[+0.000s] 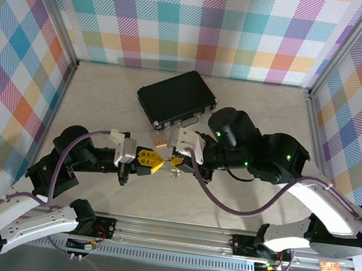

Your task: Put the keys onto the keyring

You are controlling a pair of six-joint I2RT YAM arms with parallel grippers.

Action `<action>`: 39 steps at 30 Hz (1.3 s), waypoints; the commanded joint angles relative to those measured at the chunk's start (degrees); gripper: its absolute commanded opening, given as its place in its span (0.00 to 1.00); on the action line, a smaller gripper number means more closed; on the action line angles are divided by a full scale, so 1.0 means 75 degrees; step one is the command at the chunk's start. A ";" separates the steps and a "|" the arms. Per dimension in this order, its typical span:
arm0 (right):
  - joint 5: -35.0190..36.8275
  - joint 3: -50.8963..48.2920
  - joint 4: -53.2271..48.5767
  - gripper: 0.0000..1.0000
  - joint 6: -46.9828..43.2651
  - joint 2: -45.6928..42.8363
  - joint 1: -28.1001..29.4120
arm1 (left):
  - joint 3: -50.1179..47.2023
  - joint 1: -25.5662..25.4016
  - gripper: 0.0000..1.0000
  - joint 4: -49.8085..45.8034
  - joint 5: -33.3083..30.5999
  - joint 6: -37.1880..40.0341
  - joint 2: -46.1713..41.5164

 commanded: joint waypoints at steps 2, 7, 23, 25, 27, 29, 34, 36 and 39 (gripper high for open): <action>0.0077 0.0194 -0.0345 0.03 0.0130 0.0356 0.0033 | 0.0418 -0.0042 0.00 0.0607 0.0482 -0.0052 -0.0131; 0.0077 0.0386 -0.0612 0.04 0.0189 0.0490 0.0042 | 0.0376 -0.0042 0.00 0.0562 0.0389 0.0026 -0.0189; -0.0201 0.0271 -0.0186 0.25 0.0294 0.0085 0.0035 | 0.0371 -0.0043 0.00 0.0532 0.0399 0.0026 -0.0215; -0.0292 0.0226 -0.0046 0.25 0.0306 0.0013 0.0035 | 0.0386 -0.0043 0.00 0.0527 0.0421 0.0027 -0.0212; -0.0271 0.0215 0.0028 0.25 0.0318 -0.0028 0.0035 | 0.0379 -0.0051 0.00 0.0512 0.0467 0.0016 -0.0215; -0.0222 0.0220 0.0063 0.26 0.0329 -0.0049 0.0038 | 0.0378 -0.0048 0.00 0.0492 0.0486 0.0015 -0.0206; -0.0228 0.0253 0.0039 0.35 0.0318 -0.0109 0.0035 | 0.0381 -0.0042 0.00 0.0456 0.0529 0.0016 -0.0224; -0.0257 0.0245 0.0062 0.42 0.0318 -0.0163 0.0035 | 0.0383 -0.0043 0.00 0.0454 0.0552 0.0006 -0.0224; -0.0365 0.0242 0.0132 0.49 0.0318 -0.0222 0.0036 | 0.0385 -0.0044 0.00 0.0433 0.0563 0.0013 -0.0237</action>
